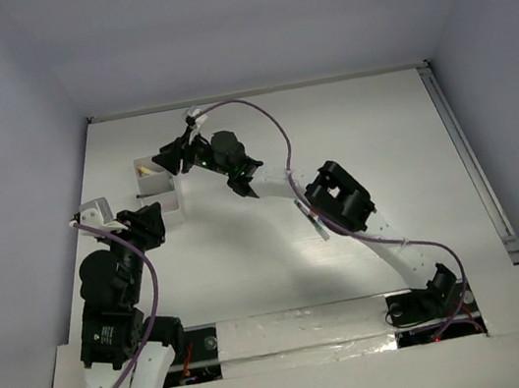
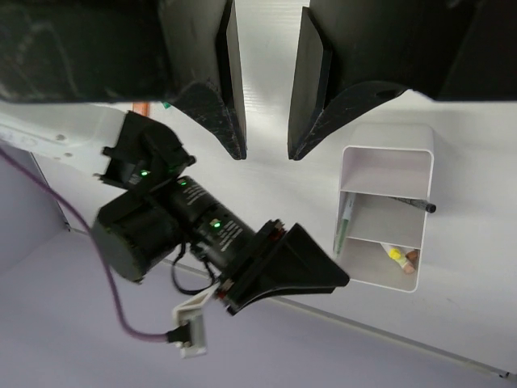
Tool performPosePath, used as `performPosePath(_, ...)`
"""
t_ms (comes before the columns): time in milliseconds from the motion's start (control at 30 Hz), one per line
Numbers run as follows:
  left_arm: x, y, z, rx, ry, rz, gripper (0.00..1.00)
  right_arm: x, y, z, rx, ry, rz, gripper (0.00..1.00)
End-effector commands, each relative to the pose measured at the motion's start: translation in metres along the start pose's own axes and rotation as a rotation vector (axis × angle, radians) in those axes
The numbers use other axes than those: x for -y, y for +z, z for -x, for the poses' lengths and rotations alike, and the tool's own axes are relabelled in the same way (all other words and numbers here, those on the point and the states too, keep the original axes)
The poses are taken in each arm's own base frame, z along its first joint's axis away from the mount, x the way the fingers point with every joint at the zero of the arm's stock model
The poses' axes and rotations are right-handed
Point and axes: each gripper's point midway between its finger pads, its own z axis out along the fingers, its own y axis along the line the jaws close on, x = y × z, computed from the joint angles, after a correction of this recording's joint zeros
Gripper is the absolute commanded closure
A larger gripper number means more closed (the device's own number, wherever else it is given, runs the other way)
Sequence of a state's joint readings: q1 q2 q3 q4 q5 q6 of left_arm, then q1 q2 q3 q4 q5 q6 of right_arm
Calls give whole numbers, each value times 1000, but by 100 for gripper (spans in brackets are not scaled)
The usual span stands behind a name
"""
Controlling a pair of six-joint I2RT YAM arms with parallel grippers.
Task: Sort the stationery into containers
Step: Pick up the pen from the center of the board.
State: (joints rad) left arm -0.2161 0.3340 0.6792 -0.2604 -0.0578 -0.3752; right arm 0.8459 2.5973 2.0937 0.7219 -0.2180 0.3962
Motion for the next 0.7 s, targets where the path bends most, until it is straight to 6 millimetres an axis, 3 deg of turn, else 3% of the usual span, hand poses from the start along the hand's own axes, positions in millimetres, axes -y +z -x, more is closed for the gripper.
performPosePath(0,1,2,7,26,3,-2,76,-62,-3,102,174,-87,117,50)
performPosePath(33,2,2,7,28,1,-4,76,-72,-7,117,184,-99,137,48)
performPosePath(67,2,1,8,31,2,-5,76,-73,-12,111,168,-97,140,47)
performPosePath(100,2,1,8,31,2,-5,76,-80,-14,123,184,-100,155,46)
performPosePath(133,2,2,8,28,3,-4,76,-79,-19,115,159,-92,154,45)
performPosePath(167,2,2,7,27,1,-6,76,-88,-24,127,161,-92,168,45)
performPosePath(200,2,2,7,27,1,-6,76,-82,-32,110,122,-76,149,48)
performPosePath(267,2,0,9,36,0,-8,76,-78,-45,102,82,-63,116,61)
performPosePath(300,3,0,10,39,0,-9,76,-83,-54,115,82,-84,104,72)
performPosePath(333,2,0,9,37,0,-9,76,-80,-61,109,45,-87,77,93)
performPosePath(367,3,-1,10,40,-2,-10,76,-60,-78,73,-69,-74,-10,100)
performPosePath(400,3,-1,10,41,-2,-12,76,-60,-88,81,-87,-103,-42,100)
performPosePath(433,3,-2,11,45,-4,-14,76,-53,-100,71,-136,-109,-82,100)
performPosePath(500,4,-4,13,54,-3,-20,76,-16,-139,35,-284,-106,-252,100)
performPosePath(533,5,-4,14,56,-2,-23,76,-3,-154,45,-301,-105,-313,100)
performPosePath(600,7,-4,12,49,-3,-31,76,25,-199,17,-465,-76,-446,100)
performPosePath(667,8,-5,13,55,-2,-37,76,56,-242,16,-554,-79,-594,100)
